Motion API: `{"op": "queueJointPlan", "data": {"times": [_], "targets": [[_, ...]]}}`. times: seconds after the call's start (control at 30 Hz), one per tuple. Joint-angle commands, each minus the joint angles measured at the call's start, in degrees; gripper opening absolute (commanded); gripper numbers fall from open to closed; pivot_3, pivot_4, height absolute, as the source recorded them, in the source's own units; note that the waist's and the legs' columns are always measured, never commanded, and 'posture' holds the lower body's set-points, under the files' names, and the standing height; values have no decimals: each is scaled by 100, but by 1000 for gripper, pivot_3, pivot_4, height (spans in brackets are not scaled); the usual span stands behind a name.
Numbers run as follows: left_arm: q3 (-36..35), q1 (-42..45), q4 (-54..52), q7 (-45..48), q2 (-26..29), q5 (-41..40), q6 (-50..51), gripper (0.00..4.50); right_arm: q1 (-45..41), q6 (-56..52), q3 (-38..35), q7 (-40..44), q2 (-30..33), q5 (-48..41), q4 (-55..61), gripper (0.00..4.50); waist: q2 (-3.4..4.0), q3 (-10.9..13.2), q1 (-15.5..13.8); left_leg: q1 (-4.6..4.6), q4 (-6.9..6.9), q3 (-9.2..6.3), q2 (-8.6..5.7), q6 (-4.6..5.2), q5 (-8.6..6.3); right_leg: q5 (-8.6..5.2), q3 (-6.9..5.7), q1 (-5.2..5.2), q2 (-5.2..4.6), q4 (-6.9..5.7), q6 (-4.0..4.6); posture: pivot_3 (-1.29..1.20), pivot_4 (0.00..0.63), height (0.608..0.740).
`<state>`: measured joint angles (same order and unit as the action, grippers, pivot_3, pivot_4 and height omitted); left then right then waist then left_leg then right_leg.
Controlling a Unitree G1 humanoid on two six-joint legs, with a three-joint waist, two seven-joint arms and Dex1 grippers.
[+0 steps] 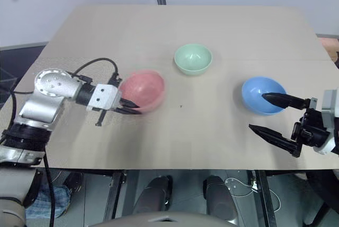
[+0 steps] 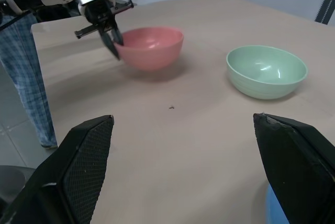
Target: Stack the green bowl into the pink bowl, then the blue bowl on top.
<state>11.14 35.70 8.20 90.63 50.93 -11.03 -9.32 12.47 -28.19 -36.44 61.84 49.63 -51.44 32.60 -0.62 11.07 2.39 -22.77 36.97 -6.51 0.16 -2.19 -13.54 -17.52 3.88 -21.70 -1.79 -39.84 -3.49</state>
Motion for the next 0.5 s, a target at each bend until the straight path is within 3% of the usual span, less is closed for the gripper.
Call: {"op": "queueJointPlan", "data": {"times": [0.03, 0.13, 0.4, 0.5], "targets": [[41, 312, -145, 87, -206, -44, -400, 34, -44, 58, -174, -78, 20, -92, 172, 4500, 0, 0, -9, 0, 7, -1, -1, 0, 0, 0, 0, 2, 0, -3, 0, 0, 150, 740], [195, 379, -219, 112, -451, 23, -652, 34, -9, 65, -147, -190, -46, -105, 266, 4500, 0, 0, -9, -3, 14, -1, -2, 0, 0, 0, -1, 5, -1, -2, -1, 0, 150, 740], [869, 601, -127, 187, -386, -5, -1607, 34, -87, 68, -46, -292, -53, -119, 279, 4500, -1, 1, -9, -4, 18, -3, -1, 0, 0, 0, 0, 5, 1, -2, -1, 0, 150, 740], [832, 723, -13, 187, -555, -8, -1714, 1056, -100, 76, -29, -289, -58, -110, 276, 4500, -1, 0, -11, -4, 21, -3, -2, 1, 0, 0, -1, 7, 1, -2, -1, 0, 150, 740]]}}
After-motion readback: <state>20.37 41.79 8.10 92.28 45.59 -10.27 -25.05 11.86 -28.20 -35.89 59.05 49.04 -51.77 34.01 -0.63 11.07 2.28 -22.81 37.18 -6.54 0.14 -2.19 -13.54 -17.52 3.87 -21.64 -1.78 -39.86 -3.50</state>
